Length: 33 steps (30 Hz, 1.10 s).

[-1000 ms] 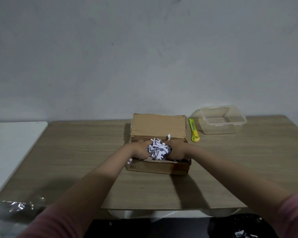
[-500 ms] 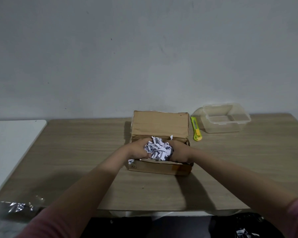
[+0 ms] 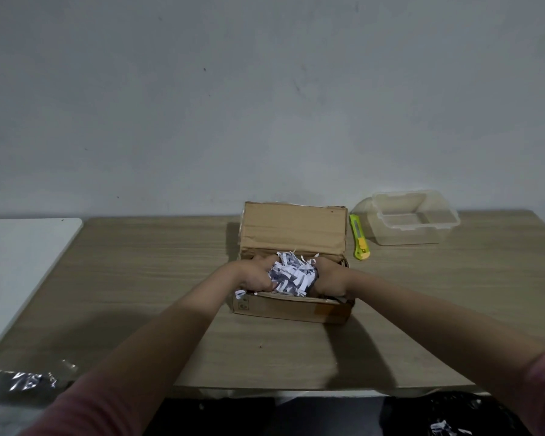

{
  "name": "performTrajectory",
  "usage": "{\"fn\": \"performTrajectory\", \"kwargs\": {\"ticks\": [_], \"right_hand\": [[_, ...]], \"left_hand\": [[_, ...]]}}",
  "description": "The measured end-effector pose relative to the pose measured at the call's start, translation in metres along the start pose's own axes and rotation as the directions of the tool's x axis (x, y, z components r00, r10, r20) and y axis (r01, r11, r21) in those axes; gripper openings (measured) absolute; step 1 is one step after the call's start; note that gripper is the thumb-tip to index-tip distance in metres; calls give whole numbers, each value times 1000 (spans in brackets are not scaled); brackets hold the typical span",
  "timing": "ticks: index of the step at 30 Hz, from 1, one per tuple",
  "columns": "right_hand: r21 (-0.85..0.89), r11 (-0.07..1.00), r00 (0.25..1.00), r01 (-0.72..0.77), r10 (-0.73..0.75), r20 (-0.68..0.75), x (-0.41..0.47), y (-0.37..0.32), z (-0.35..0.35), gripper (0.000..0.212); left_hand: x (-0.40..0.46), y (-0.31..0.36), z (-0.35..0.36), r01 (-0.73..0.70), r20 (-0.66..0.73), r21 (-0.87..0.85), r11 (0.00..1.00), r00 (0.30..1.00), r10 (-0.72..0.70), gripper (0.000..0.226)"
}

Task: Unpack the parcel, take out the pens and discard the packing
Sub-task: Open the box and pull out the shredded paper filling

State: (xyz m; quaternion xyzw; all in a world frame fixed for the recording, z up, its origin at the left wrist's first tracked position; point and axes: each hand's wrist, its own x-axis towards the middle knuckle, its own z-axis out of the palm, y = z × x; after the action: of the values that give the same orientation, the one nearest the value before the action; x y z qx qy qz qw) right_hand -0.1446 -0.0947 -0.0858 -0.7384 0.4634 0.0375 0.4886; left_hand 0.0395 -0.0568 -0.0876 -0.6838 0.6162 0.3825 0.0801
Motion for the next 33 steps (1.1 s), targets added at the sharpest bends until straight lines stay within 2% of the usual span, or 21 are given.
{"fn": "performTrajectory", "kwargs": {"ticks": [6, 12, 17, 22, 24, 30, 33], "right_hand": [[42, 999, 999, -26, 27, -41, 0, 0, 0, 23], [24, 999, 1000, -26, 26, -15, -1, -2, 2, 19], [-28, 1000, 1000, 1, 0, 30, -3, -12, 4, 16], [-27, 996, 990, 87, -83, 110, -11, -19, 6, 40], [5, 996, 993, 86, -86, 77, -7, -13, 9, 44], [137, 987, 996, 86, -90, 24, -12, -8, 9, 34], [158, 986, 999, 45, -45, -6, -11, -5, 8, 30]], "left_hand": [[0, -6, 2, -41, -25, -100, 994, 999, 38, 75], [-6, -5, 2, -97, -96, -272, 957, 993, 73, 55], [-6, -2, 2, -78, -47, -295, 952, 997, 67, 49], [-9, 2, 1, -85, -17, -274, 958, 996, 84, 53], [-8, 0, 4, -85, -23, -299, 950, 996, 82, 55], [-10, -2, 4, -109, -50, -317, 942, 994, 98, 61], [-11, -8, 4, -113, -116, -332, 936, 990, 79, 57]]}}
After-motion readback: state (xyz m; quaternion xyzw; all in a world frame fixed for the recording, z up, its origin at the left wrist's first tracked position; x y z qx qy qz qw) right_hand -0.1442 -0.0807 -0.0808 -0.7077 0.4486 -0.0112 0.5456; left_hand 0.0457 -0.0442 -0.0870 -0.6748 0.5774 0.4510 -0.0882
